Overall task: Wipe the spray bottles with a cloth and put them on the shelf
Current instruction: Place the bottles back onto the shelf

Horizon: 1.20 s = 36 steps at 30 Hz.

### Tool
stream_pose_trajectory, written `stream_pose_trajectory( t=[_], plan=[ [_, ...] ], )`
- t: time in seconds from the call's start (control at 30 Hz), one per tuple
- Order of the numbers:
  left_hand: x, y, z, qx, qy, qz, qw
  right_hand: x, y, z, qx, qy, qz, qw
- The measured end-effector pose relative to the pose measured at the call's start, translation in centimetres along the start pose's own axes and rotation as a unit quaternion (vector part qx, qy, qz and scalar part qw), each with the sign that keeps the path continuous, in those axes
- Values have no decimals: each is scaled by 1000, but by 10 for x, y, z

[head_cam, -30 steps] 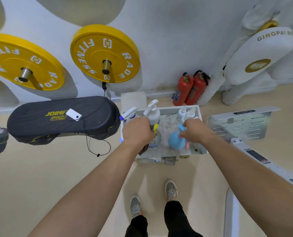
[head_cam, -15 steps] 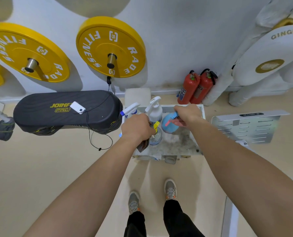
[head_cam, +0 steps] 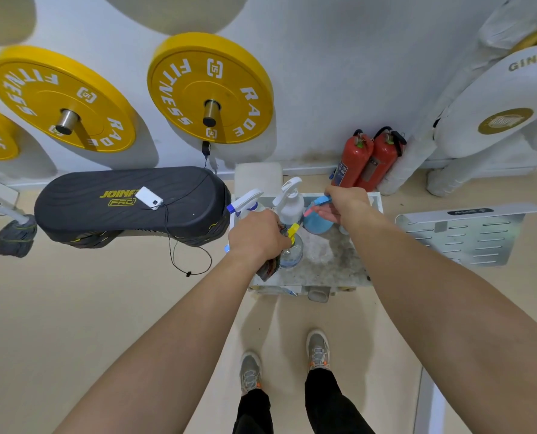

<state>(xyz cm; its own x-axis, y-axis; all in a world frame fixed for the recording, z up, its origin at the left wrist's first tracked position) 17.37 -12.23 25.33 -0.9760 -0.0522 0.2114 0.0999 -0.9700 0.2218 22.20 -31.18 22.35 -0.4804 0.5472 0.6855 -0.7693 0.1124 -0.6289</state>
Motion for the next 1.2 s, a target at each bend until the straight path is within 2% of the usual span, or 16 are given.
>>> stream_pose_trajectory(
  t=[0.73,1.2],
  plan=[
    [2,1,3,-1,-4,-15,1000,-14,-1,8,45,44,56,996],
    [5,2,20,16,-11,-11,1000,-11,3,8,55,23,62,996]
  ],
)
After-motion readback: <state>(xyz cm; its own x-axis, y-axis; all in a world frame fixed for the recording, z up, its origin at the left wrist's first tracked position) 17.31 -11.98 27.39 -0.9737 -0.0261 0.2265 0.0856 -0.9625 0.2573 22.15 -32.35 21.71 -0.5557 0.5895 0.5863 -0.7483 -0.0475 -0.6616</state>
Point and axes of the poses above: each hand's wrist, its own x-axis away from the middle knuckle, its own z-axis out of the back of the hand, y = z × x, the point moved 3 cm from there along -x, towards the middle knuckle, and after that the axes turned 15 degrees about y, right-handed, at the moved point
